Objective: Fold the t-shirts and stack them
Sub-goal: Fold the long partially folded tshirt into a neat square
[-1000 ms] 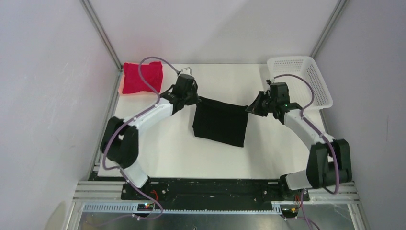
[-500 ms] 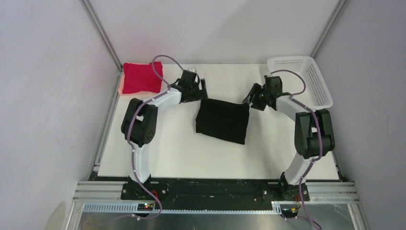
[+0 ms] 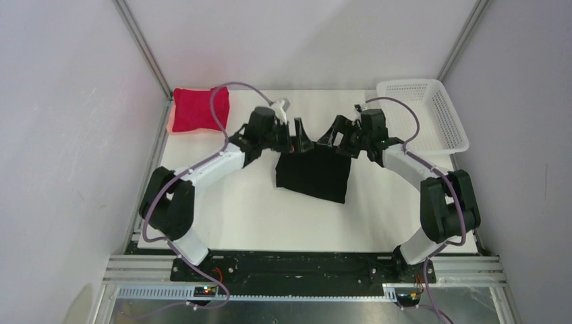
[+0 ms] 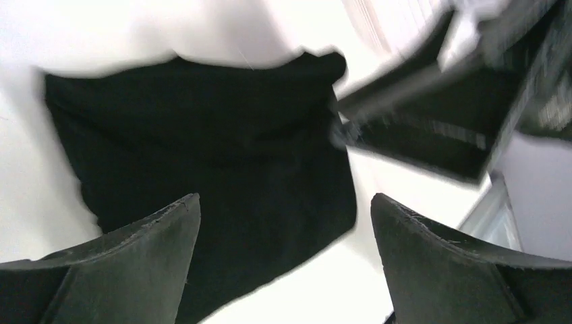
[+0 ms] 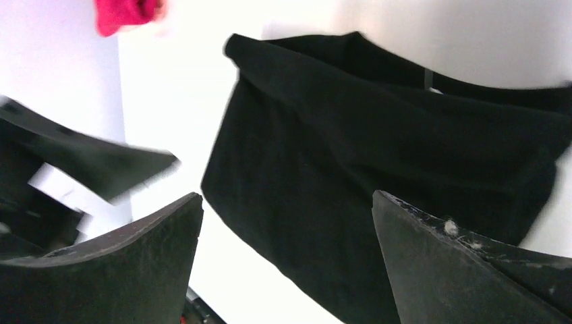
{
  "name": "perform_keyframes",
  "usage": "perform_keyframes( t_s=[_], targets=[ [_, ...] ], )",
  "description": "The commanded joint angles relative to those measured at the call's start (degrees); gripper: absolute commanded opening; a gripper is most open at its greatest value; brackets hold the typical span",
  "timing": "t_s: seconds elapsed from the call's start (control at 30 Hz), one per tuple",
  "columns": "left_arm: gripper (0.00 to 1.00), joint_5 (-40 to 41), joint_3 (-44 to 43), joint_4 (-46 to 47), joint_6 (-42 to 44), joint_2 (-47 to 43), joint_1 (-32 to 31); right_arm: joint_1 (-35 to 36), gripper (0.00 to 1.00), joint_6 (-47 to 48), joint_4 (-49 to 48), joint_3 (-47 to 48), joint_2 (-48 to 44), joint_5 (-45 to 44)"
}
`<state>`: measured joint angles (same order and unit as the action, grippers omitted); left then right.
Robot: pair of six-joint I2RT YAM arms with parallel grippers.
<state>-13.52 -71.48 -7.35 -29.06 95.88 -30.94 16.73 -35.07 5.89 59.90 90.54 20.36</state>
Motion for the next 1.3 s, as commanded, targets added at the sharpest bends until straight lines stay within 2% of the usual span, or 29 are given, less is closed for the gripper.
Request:
perform_keyframes(
  t_s=[0.0,0.1,0.23,0.37,0.53,0.6,0.73,0.83,0.97,1.13,1.27],
  targets=[
    [1.00,-12.6,11.5,11.2,-4.3,-1.5,-2.4,1.4,0.99,-6.2,-12.9,-0.2,6.5,10.1],
    [1.00,-12.6,13.8,12.5,-3.8,0.6,-3.5,0.9,0.99,-7.7,-16.8,2.8,11.3,13.2],
    [1.00,-8.2,17.6,12.5,-1.7,3.0,-2.8,-0.7,0.99,-5.1,-13.5,9.0,19.3,8.2],
    [1.00,-4.7,20.3,12.1,-1.1,5.8,-2.1,-3.3,0.99,-4.7,-13.1,11.3,25.0,5.7],
    [1.00,-4.6,24.6,12.0,-1.5,6.1,-2.4,-6.6,0.99,-5.5,-13.9,12.2,27.9,6.9],
    [1.00,-4.5,26.1,12.0,-1.6,4.2,-2.5,-7.7,0.99,-4.1,-11.1,13.7,28.0,7.7],
    [1.00,-4.9,23.6,12.1,-2.5,-0.6,-2.7,-8.1,0.99,-1.1,-7.0,16.1,24.0,11.9],
    [1.00,-4.2,18.9,12.0,-1.8,-4.7,-2.7,-7.2,0.99,0.9,-2.2,15.2,17.1,14.1],
    [1.00,-7.8,13.1,10.3,-1.3,-6.5,0.9,-6.9,0.99,-1.2,-4.2,6.1,6.1,16.9],
    [1.00,-12.3,5.8,10.1,-2.3,0.1,4.7,-2.2,0.99,-3.5,-10.3,-9.6,-7.1,13.6],
    [1.00,-14.4,-0.9,10.1,-3.0,8.8,5.0,0.8,0.99,-6.0,-13.5,-17.3,-10.8,14.7]
  ],
)
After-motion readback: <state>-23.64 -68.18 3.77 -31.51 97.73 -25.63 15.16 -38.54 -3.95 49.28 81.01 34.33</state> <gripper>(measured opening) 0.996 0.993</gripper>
